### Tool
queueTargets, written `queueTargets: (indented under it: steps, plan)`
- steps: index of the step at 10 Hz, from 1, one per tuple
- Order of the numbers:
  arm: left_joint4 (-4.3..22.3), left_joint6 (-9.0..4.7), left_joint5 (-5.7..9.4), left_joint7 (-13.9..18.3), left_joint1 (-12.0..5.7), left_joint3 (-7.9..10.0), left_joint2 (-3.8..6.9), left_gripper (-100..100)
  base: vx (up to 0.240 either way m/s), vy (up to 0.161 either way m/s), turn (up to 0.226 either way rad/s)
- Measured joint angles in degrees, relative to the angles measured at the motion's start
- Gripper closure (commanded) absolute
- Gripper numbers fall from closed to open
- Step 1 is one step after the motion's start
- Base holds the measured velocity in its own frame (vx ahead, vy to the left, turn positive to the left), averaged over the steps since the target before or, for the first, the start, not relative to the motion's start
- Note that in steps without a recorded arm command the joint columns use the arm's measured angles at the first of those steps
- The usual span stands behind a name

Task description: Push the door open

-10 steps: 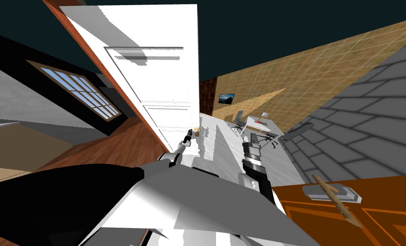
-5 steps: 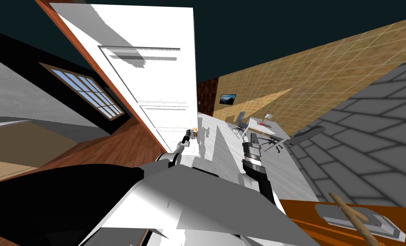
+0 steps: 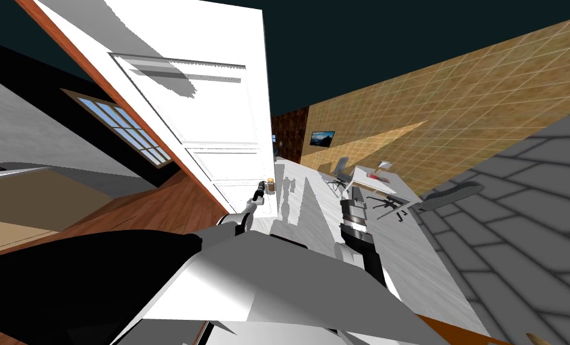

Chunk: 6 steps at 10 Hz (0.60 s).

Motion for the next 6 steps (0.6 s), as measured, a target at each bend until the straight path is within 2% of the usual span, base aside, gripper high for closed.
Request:
queueTargets:
  steps: [2, 6]
  plan:
    - [-1.02, 0.58, 0.36, -0.36, 0.88, 0.98, 0.39, 100, 0.187, -0.096, 0.074]
    - [-0.22, 0.2, 1.13, -0.96, 0.89, 2.93, 1.79, 100, 0.154, -0.082, 0.05]
